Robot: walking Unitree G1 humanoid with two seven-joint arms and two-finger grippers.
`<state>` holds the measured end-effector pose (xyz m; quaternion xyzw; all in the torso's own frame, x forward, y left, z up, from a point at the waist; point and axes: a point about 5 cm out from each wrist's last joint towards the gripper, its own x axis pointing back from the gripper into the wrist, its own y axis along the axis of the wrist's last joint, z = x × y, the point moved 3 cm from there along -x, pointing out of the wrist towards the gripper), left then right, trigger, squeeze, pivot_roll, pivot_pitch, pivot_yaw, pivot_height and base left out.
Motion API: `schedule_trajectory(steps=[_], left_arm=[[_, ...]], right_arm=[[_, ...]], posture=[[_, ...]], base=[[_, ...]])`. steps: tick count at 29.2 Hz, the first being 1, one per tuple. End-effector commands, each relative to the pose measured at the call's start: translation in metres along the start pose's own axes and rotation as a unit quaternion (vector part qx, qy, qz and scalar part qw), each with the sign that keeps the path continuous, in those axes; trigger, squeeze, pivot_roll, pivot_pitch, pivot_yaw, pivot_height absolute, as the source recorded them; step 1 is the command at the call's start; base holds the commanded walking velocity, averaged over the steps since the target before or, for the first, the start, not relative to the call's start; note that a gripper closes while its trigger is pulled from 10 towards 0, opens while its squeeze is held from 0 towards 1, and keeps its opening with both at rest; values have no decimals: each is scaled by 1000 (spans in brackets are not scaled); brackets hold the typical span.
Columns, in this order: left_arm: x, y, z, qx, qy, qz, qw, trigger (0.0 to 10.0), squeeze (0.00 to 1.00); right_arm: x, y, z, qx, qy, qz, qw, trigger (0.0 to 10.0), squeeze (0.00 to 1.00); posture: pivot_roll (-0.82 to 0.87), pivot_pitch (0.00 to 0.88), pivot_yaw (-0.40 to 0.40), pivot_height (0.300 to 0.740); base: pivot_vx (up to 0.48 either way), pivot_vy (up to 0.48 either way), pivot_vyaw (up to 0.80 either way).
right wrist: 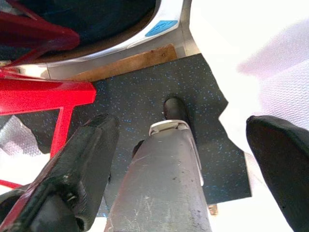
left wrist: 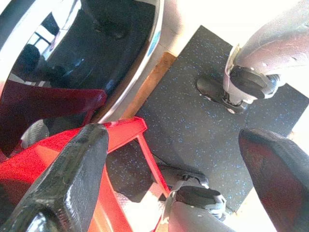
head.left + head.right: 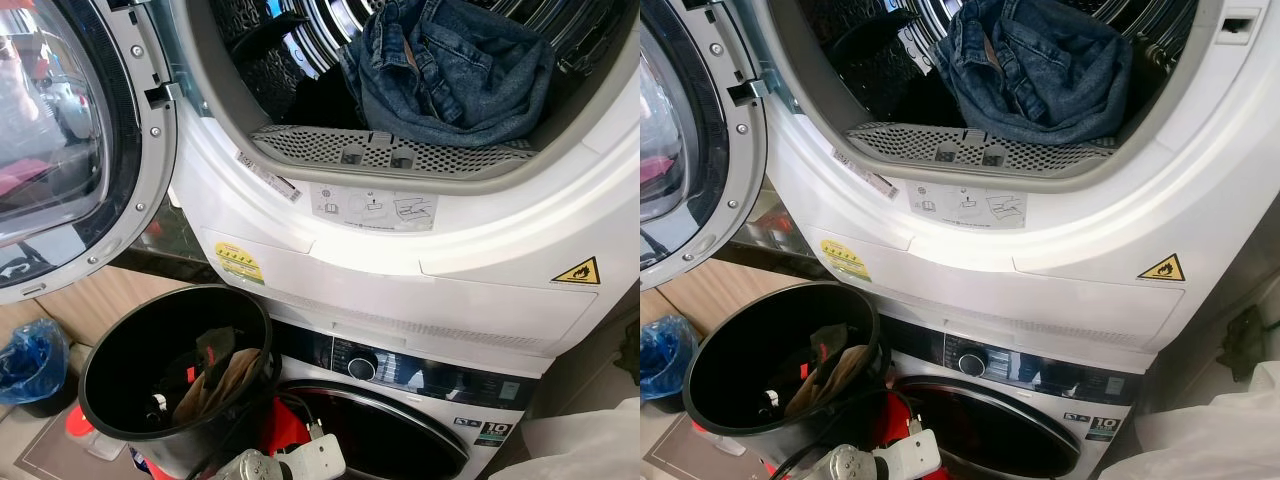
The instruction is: Clothes washing
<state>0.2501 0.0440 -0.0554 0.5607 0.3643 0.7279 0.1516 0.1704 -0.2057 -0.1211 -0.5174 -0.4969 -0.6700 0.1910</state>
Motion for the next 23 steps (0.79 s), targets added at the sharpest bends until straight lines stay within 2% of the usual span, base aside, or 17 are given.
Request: schedule_trajectory(steps=[1, 5, 7, 11, 13, 14, 19, 22, 23], left_arm=[[2, -8, -2, -13, -10, 11, 1000, 10000, 0], [3, 0, 1, -32, -9, -8, 999, 10000, 0], [2, 17, 4, -47, -14, -48, 998, 10000, 0], [3, 34, 7, -75, -12, -84, 994, 10000, 0], [5, 44, 12, -68, -9, -108, 992, 10000, 0], [7, 56, 15, -77, -9, -139, 987, 10000, 0], [17, 91, 18, -131, -20, -221, 966, 10000, 0], [27, 115, 20, -164, -20, -275, 947, 10000, 0], [37, 133, 22, -186, -13, -311, 932, 10000, 0]], right_arm=[[1, -9, 3, -5, 4, 11, 1000, 10000, 0], [2, -12, 5, 2, 8, 13, 1000, 10000, 0], [2, -15, 7, -1, 9, 16, 1000, 10000, 0], [3, -18, 8, 5, 11, 20, 1000, 10000, 0], [3, -19, 10, 12, 15, 20, 1000, 10000, 0], [3, -19, 11, 10, 17, 20, 1000, 10000, 0], [3, -19, 13, 18, 20, 20, 999, 10000, 0], [3, -18, 15, 23, 22, 18, 999, 10000, 0], [3, -16, 16, 24, 24, 15, 999, 10000, 0]], posture=[[-101, 0, 122, 740], [-107, 0, 130, 740], [-107, 0, 138, 740], [-108, 0, 144, 740], [-108, 0, 146, 740], [-108, 0, 147, 740], [-102, 0, 148, 740], [-98, 0, 153, 740], [-95, 0, 157, 740]], base=[[0, 0, 0], [0, 0, 0], [0, 0, 0], [0, 0, 0], [0, 0, 0], [0, 0, 0], [0, 0, 0], [0, 0, 0], [0, 0, 0]])
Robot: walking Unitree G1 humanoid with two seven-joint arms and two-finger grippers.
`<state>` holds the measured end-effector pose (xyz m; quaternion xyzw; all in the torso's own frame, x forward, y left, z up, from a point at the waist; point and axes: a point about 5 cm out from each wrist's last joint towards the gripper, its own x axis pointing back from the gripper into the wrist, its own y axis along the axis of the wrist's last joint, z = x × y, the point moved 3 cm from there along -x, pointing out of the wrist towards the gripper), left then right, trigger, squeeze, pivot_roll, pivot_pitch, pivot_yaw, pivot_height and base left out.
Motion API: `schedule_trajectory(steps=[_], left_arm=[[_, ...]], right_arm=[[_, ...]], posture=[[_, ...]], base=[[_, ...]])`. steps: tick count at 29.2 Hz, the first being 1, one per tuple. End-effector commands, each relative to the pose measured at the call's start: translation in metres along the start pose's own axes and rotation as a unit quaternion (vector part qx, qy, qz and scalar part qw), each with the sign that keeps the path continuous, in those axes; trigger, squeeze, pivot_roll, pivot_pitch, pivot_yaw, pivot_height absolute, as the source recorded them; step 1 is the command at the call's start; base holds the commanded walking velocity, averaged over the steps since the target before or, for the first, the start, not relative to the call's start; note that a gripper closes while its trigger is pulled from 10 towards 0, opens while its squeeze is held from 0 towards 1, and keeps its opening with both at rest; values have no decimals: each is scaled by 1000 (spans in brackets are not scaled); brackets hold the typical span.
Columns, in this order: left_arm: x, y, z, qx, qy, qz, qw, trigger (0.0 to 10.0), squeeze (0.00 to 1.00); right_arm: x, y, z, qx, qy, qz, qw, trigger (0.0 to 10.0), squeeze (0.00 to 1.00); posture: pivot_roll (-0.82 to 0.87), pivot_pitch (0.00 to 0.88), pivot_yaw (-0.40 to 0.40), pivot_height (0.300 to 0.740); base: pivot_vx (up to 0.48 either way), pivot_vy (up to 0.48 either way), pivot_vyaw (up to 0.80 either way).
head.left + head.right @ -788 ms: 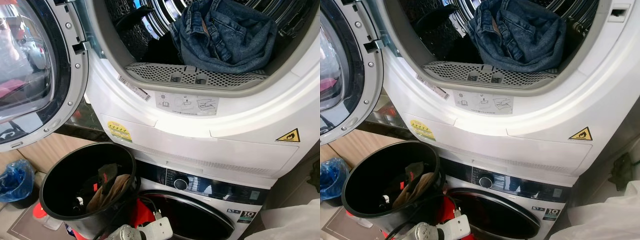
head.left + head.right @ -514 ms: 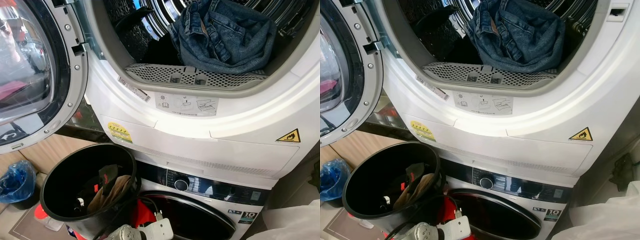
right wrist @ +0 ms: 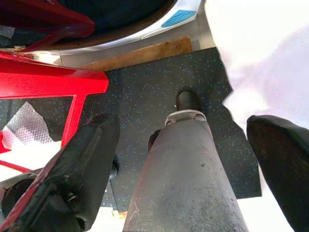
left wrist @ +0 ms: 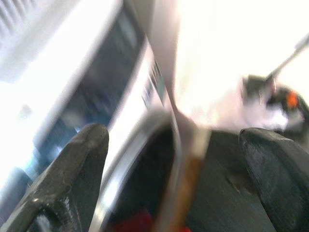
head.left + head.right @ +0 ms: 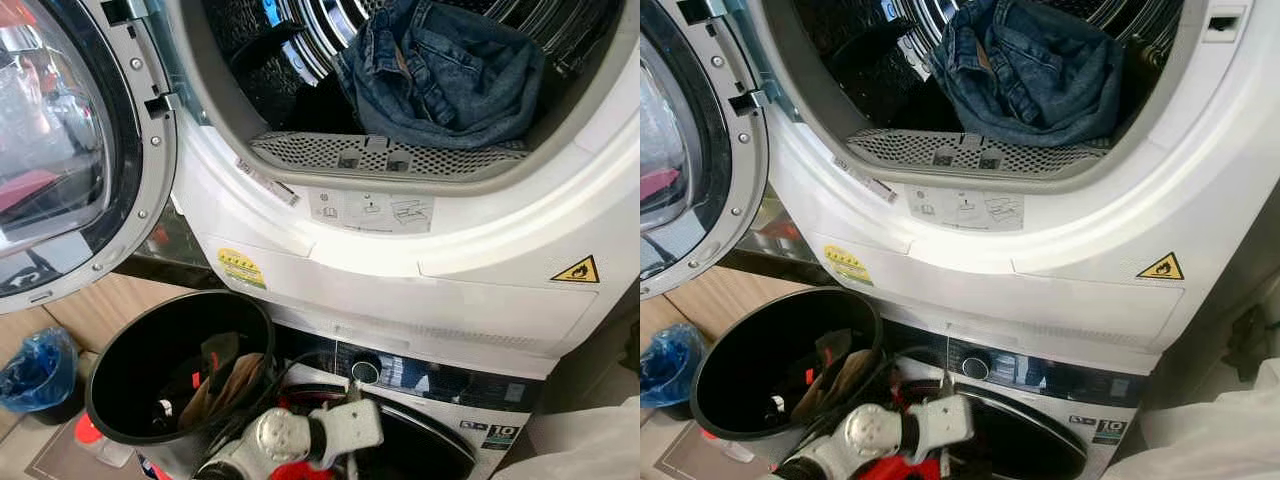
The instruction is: Clothes washing
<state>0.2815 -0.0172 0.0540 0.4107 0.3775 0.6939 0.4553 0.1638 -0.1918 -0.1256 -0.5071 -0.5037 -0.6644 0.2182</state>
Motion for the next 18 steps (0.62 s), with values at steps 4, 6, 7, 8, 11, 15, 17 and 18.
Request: schedule_trajectory(steps=[4, 6, 7, 8, 11, 15, 17, 18], left_arm=[[3, 31, 14, -30, 17, -64, 997, 10000, 0], [7, 39, 14, -37, 20, -78, 996, 10000, 0], [14, 44, 11, -39, 19, -84, 996, 10000, 0], [18, 45, 9, -39, 17, -85, 996, 10000, 0], [33, 53, 1, -30, 2, -83, 996, 10000, 0], [52, 62, 6, -23, 9, -70, 997, 10000, 0], [64, 66, 13, -24, 27, -61, 998, 10000, 0], [68, 67, 15, -25, 32, -58, 998, 10000, 0]], right_arm=[[1, -1, 8, 3, 9, 3, 1000, 10000, 0], [1, -1, 8, 5, 8, 2, 1000, 10000, 0], [1, -1, 8, 6, 8, 1, 1000, 10000, 0], [1, -2, 7, 5, 7, 1, 1000, 10000, 0], [1, -4, 5, 6, 4, 4, 1000, 10000, 0], [1, -7, 4, 16, 4, 5, 1000, 10000, 0], [1, -8, 4, 16, 3, 7, 1000, 10000, 0], [1, -8, 4, 16, 3, 8, 1000, 10000, 0]], posture=[[-95, 0, 165, 740], [-97, 0, 176, 740], [-96, 0, 182, 740], [-92, 0, 184, 740], [-82, 0, 191, 740], [-70, 0, 199, 740], [-58, 11, 206, 740], [-57, 13, 208, 740]], base=[[0, 0, 0], [0, 0, 0], [0, 0, 0], [0, 0, 0], [0, 0, 0], [0, 0, 0], [0, 0, 0], [0, 0, 0]])
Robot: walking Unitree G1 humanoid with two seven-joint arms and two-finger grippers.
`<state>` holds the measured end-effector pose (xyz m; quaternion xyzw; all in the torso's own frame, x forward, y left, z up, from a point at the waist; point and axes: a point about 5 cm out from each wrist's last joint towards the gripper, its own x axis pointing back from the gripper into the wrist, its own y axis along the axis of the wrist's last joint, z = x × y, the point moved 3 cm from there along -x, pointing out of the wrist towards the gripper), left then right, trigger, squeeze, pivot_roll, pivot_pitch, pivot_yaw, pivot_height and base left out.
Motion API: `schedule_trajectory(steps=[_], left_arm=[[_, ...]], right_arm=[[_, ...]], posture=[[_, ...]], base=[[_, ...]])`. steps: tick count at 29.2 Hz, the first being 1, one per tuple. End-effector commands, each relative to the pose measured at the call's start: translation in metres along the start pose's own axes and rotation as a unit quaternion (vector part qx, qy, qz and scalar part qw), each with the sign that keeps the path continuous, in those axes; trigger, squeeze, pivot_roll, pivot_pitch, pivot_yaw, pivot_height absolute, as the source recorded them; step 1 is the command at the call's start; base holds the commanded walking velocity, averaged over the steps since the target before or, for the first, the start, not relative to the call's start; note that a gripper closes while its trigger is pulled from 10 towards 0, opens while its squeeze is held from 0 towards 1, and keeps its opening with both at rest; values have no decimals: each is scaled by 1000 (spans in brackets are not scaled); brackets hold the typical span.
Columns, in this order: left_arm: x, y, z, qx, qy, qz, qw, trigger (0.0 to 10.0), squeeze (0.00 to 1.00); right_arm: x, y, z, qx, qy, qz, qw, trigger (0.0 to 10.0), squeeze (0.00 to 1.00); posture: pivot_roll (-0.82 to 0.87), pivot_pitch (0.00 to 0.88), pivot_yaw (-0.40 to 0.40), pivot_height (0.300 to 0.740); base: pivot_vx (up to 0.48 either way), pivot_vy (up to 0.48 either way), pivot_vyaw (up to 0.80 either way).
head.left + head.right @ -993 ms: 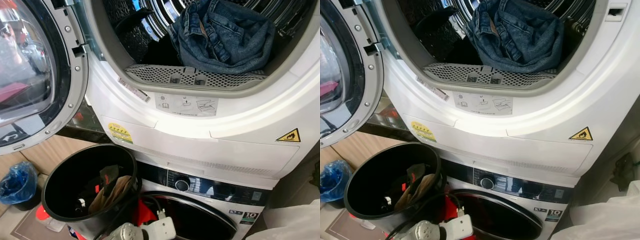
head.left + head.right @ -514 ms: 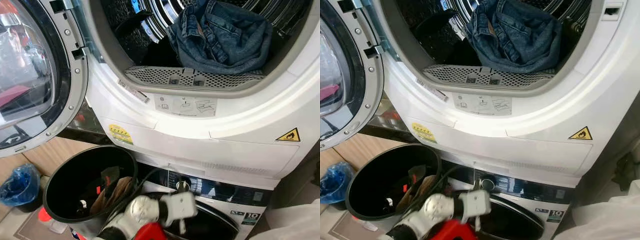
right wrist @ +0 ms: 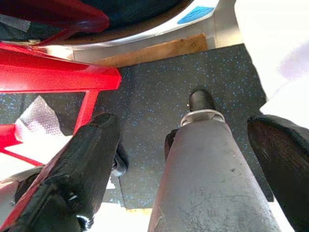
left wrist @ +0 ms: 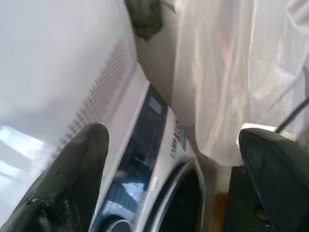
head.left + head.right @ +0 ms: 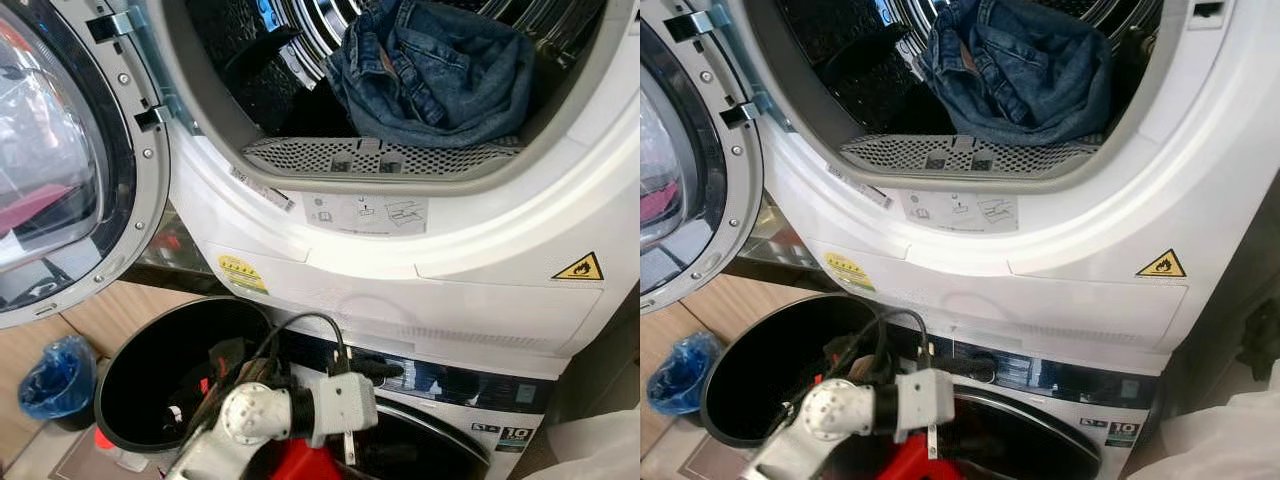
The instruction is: Clothes washing
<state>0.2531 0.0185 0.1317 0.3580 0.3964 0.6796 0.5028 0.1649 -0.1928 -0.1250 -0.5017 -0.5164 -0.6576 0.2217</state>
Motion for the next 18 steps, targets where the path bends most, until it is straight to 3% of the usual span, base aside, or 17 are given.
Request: schedule_trajectory(steps=[1, 3, 8, 11, 13, 15, 18], left_arm=[[20, 5, 12, 12, 29, 13, 999, 10000, 0], [26, 8, 13, 19, 38, 15, 999, 10000, 0], [60, 12, 16, 43, 55, 67, 995, 10000, 0], [69, 16, 17, 60, 68, 71, 993, 10000, 0], [84, 19, 22, 81, 98, 84, 988, 10000, 0], [88, 18, 22, 81, 104, 91, 987, 10000, 0], [109, 9, 26, 101, 147, 130, 975, 10000, 0]], right_arm=[[1, -10, 4, -2, 4, 13, 1000, 10000, 0], [1, -10, 4, -2, 3, 13, 1000, 10000, 0], [2, -12, 7, -5, 5, 13, 1000, 10000, 0], [2, -15, 7, -3, 6, 16, 1000, 10000, 0], [3, -16, 9, -1, 8, 16, 1000, 10000, 0], [3, -15, 9, -1, 8, 15, 1000, 10000, 0], [2, -16, 9, 5, 9, 16, 1000, 10000, 0]], posture=[[-53, 15, 211, 740], [-50, 21, 215, 740], [-26, 35, 222, 740], [-17, 39, 221, 740], [-12, 47, 220, 740], [-12, 48, 220, 740], [-3, 56, 219, 740]], base=[[0, 0, 0], [0, 0, 0], [0, 0, 0], [0, 0, 0], [0, 0, 0], [0, 0, 0], [0, 0, 0]])
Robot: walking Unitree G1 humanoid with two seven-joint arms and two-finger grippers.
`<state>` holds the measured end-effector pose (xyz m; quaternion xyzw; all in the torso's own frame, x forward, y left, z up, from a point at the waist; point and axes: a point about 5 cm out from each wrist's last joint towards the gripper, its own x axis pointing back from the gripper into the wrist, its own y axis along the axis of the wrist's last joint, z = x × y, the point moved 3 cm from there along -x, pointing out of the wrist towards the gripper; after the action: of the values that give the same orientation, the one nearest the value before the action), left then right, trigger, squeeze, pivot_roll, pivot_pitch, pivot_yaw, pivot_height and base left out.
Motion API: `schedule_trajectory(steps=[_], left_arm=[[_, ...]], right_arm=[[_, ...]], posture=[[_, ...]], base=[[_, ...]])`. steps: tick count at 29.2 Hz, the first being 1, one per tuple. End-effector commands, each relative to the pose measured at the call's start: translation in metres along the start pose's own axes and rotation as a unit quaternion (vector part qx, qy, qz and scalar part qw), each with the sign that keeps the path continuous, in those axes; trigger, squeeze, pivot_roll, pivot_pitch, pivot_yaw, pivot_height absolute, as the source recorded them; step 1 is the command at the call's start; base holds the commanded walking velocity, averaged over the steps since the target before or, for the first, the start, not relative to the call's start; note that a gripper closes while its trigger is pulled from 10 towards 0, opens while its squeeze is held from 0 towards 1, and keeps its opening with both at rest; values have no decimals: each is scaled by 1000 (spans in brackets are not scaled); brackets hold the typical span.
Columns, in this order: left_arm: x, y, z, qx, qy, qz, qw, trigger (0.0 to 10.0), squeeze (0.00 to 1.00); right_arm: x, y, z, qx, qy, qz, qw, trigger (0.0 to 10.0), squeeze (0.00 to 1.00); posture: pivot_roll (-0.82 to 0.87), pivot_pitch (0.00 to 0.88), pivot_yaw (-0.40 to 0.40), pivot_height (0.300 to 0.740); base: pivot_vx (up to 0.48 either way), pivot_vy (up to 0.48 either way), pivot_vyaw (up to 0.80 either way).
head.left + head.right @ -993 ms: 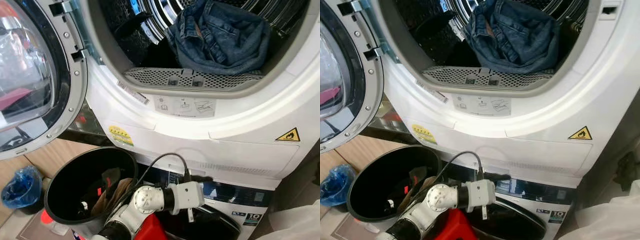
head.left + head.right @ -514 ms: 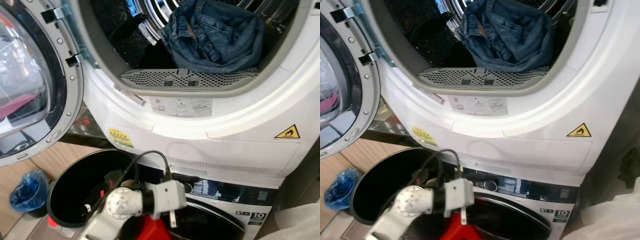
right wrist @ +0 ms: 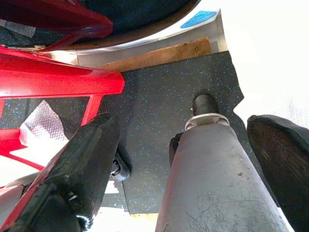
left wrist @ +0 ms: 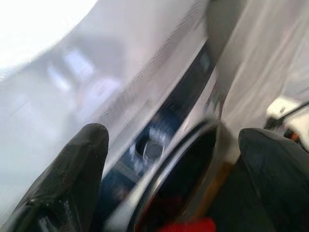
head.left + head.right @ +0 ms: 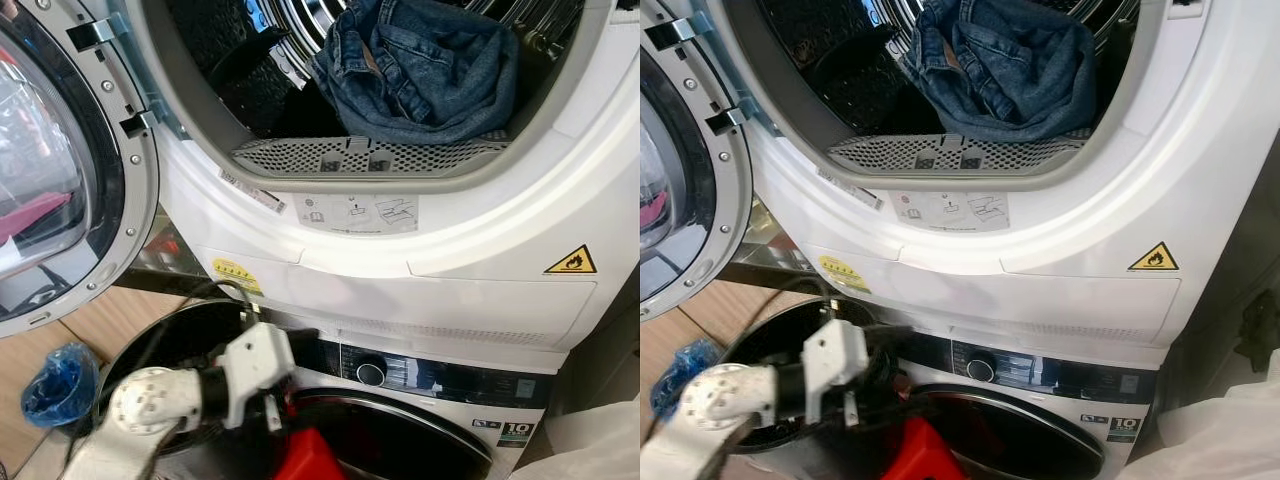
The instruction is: Clothes washing
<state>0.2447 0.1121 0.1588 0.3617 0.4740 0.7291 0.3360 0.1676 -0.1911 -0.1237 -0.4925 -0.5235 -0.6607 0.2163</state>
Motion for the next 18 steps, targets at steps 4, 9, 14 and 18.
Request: schedule_trajectory(steps=[4, 9, 14, 18], left_arm=[[34, -40, 37, 61, 148, 92, 983, 10000, 0], [55, -68, 61, 83, 239, 140, 957, 10000, 0], [68, -97, 71, 162, 288, 164, 930, 10000, 0], [78, -121, 77, 220, 337, 179, 898, 10000, 0]], right_arm=[[2, -17, 5, 8, 4, 27, 1000, 10000, 0], [2, -15, 5, 18, 7, 25, 999, 10000, 0], [2, -13, 7, 17, 8, 23, 1000, 10000, 0], [2, -13, 8, 23, 11, 23, 999, 10000, 0]], posture=[[11, 63, 216, 740], [13, 66, 208, 740], [4, 59, 207, 740], [1, 51, 200, 740]], base=[[0, 0, 0], [0, 0, 0], [0, 0, 0], [0, 0, 0]])
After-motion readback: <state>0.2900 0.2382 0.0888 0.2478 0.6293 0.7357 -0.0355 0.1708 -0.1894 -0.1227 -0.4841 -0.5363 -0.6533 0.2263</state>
